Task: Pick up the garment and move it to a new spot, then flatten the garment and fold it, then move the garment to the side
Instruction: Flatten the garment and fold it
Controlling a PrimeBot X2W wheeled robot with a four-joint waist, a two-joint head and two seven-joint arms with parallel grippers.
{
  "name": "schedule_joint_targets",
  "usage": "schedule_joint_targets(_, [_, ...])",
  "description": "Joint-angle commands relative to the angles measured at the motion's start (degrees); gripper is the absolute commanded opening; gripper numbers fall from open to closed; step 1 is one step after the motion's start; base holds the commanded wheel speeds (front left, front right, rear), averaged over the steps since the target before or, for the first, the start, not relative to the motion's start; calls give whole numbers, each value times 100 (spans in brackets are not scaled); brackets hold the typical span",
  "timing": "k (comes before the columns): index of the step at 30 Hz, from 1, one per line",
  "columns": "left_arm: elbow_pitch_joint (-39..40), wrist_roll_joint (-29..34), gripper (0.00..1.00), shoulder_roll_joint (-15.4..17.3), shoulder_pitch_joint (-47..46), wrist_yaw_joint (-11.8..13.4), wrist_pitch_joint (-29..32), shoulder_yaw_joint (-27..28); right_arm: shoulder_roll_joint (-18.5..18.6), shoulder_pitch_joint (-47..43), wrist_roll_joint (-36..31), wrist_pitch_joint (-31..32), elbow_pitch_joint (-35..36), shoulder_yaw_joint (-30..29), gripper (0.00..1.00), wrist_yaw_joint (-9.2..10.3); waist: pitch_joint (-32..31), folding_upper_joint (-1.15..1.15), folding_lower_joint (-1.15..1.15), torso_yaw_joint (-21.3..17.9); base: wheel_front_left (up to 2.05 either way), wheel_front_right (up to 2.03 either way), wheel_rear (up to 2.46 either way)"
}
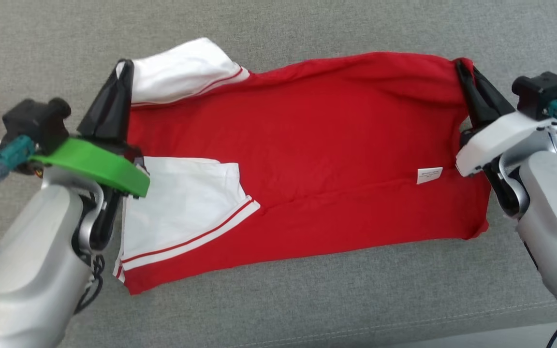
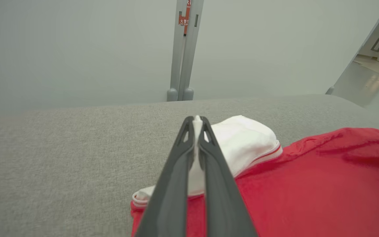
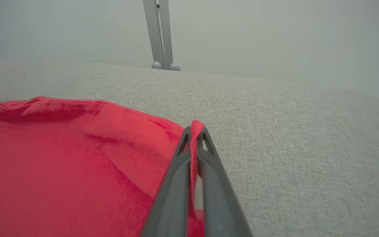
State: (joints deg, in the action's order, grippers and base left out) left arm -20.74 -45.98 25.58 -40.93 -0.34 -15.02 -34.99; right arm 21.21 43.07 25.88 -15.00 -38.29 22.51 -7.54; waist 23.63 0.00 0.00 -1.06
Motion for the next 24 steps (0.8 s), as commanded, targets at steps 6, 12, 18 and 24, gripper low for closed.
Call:
schedule_joint_targets(6, [781, 290, 0, -106, 1355, 285, -18, 472, 15, -1151, -310, -19, 889, -679, 0, 11, -212, 0, 0, 76, 0, 0, 0])
schedule_joint_targets(12, [1060, 402, 0, -317, 2204, 355, -19, 768, -143, -1957, -393, -20, 1334, -1077, 0, 11, -317, 0, 0, 84, 0, 0, 0])
schedule_joint_targets(18, [1051, 630, 100, -565, 2605, 314, -19, 1056, -283, -2381, -341, -20, 1643, -1247, 100, 11, -434, 0, 0, 77, 0, 0, 0])
schedule_joint_targets(24, [1185, 1078, 100, -850, 2811, 291, -19, 1588, -286, -2539, -314, -20, 2017, -1342, 100, 11, -583, 0, 0, 68, 0, 0, 0])
